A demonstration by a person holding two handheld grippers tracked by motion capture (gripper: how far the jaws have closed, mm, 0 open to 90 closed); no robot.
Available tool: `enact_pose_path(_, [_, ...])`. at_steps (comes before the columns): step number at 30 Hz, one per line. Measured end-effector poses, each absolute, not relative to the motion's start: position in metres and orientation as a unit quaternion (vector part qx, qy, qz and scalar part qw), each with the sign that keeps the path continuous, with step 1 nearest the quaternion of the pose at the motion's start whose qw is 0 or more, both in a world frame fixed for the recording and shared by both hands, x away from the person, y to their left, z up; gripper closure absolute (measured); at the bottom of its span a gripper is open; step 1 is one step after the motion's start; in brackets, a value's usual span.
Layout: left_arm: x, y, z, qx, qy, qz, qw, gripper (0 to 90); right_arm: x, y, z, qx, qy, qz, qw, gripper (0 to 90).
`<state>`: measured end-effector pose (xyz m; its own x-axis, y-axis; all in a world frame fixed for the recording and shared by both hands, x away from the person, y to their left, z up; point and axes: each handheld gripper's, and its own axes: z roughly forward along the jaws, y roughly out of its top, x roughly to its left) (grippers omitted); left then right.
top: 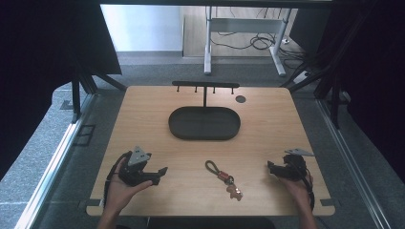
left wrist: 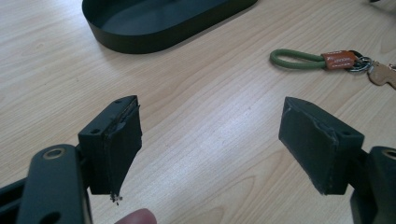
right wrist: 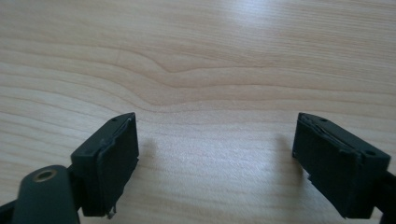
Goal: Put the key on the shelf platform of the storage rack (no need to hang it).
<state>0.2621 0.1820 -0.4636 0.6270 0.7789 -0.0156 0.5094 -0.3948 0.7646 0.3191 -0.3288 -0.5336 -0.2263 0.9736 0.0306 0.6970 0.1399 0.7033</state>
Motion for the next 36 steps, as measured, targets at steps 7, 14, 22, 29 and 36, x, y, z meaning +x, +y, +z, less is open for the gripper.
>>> enact_pose_path(7, [0.256, 0.175, -0.459, 0.823, 0.379, 0.18, 0.384, 21.5, 0.3, -0.331, -0.515, 0.555, 0.734, 0.312, 0.238, 22.1])
enact_pose_path(14, [0.256, 0.171, -0.464, 0.823, 0.376, 0.175, 0.388, 21.6, 0.294, -0.334, -0.498, 0.524, 0.746, 0.346, 0.223, 23.7])
enact_pose_path(22, [0.254, 0.172, -0.474, 0.827, 0.387, 0.168, 0.371, 21.6, 0.3, -0.33, -0.491, 0.507, 0.752, 0.371, 0.202, 27.8])
enact_pose_path(29, [0.245, 0.174, -0.472, 0.823, 0.398, 0.174, 0.365, 21.2, 0.301, -0.321, -0.472, 0.474, 0.772, 0.374, 0.198, 31.1])
enact_pose_path(36, [0.246, 0.184, -0.47, 0.815, 0.411, 0.177, 0.369, 21.3, 0.298, -0.312, -0.463, 0.455, 0.784, 0.375, 0.196, 33.2])
